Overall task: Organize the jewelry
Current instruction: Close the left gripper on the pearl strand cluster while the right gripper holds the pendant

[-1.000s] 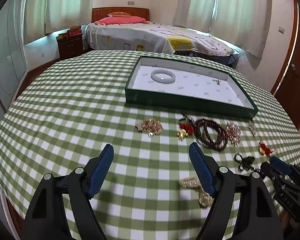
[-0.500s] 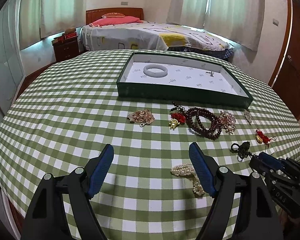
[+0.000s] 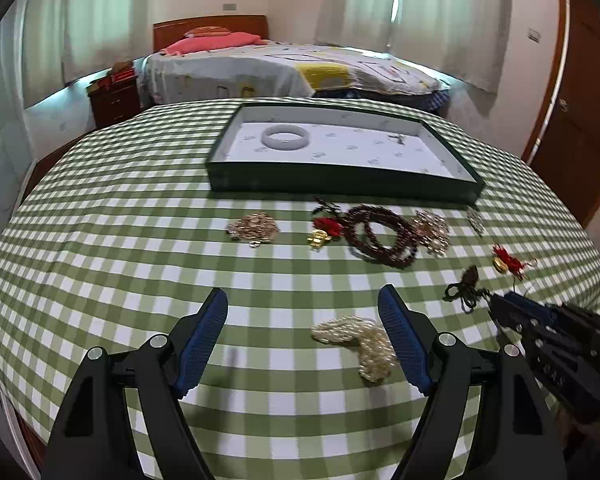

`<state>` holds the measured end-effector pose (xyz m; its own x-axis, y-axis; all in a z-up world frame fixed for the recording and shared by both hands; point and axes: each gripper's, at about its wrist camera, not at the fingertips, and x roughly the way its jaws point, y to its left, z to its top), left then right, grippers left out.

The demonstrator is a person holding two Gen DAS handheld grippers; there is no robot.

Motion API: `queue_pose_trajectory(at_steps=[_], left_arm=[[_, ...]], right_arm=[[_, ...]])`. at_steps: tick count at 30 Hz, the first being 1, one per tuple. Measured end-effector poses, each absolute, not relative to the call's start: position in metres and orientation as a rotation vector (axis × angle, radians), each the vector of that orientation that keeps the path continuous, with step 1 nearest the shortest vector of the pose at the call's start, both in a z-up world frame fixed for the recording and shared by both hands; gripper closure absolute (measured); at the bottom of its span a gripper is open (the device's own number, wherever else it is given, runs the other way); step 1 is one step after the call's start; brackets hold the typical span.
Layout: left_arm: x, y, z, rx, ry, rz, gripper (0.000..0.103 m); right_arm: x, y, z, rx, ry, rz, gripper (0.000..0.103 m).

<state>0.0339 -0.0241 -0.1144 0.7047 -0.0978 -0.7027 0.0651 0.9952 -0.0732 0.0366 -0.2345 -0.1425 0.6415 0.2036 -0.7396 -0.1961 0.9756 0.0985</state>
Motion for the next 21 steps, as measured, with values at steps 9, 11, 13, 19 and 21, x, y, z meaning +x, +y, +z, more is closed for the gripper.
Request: queue_pose_trajectory(at_steps=[9, 11, 13, 19, 21], left_arm=[[0.033, -0.040, -0.124, -0.020, 0.819, -0.157, 0.028], [0.033, -0.043, -0.126, -0.013, 0.829, -0.168, 0.028], [0.034, -0.046, -0.129, -0.007, 0.839, -0.177, 0.028], [0.035, -0.049, -0.135, 0.002, 0.861, -0.182, 0.033], [0.037, -0.049, -0.138, -0.001, 0.876, -0.184, 0.039]], right_arm=[[0.037, -0.237, -0.142, 0.023, 0.841, 0.228, 0.084], [0.036, -0.238, -0.142, 0.028, 0.840, 0.227, 0.084], [0.036, -0.239, -0.142, 0.030, 0.840, 0.227, 0.084], [0.035, -0.239, -0.142, 0.031, 0.839, 0.227, 0.084], [0.035, -0.238, -0.142, 0.031, 0.840, 0.227, 0.084]])
